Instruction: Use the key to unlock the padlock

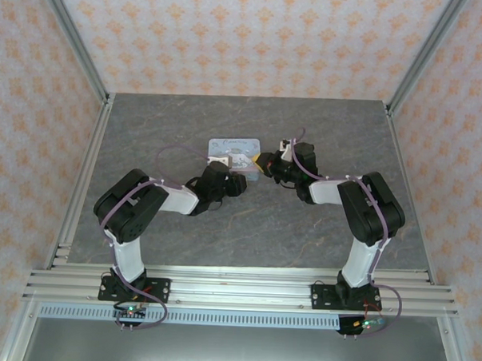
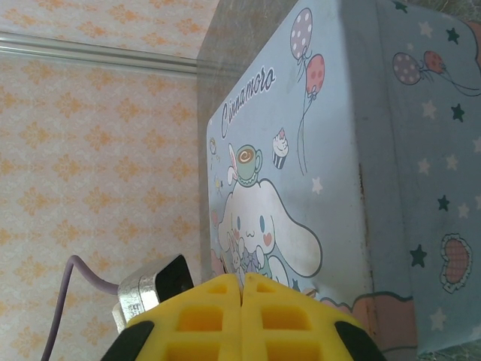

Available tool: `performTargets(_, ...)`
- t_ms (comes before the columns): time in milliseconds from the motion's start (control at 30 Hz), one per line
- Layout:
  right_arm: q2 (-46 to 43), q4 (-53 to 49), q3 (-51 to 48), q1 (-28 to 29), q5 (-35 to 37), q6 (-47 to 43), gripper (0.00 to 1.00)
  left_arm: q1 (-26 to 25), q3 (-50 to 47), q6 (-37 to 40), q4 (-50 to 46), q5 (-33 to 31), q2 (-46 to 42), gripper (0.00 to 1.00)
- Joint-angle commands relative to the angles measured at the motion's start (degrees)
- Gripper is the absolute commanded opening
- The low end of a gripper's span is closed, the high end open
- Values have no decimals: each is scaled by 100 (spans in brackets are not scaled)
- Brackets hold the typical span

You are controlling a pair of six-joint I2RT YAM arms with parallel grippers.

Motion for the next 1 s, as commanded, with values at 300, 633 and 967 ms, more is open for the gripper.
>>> performTargets(300, 89, 48, 125, -17, 10, 11, 0, -95, 299, 223, -71, -434, 280, 51)
performTargets(633, 118, 10, 127, -13, 19, -12, 0, -106, -30, -718, 1014, 59, -70, 50)
performTargets(967, 145, 21, 121, -17, -16, -14, 0, -98, -161, -1409, 1683, 70, 332, 49)
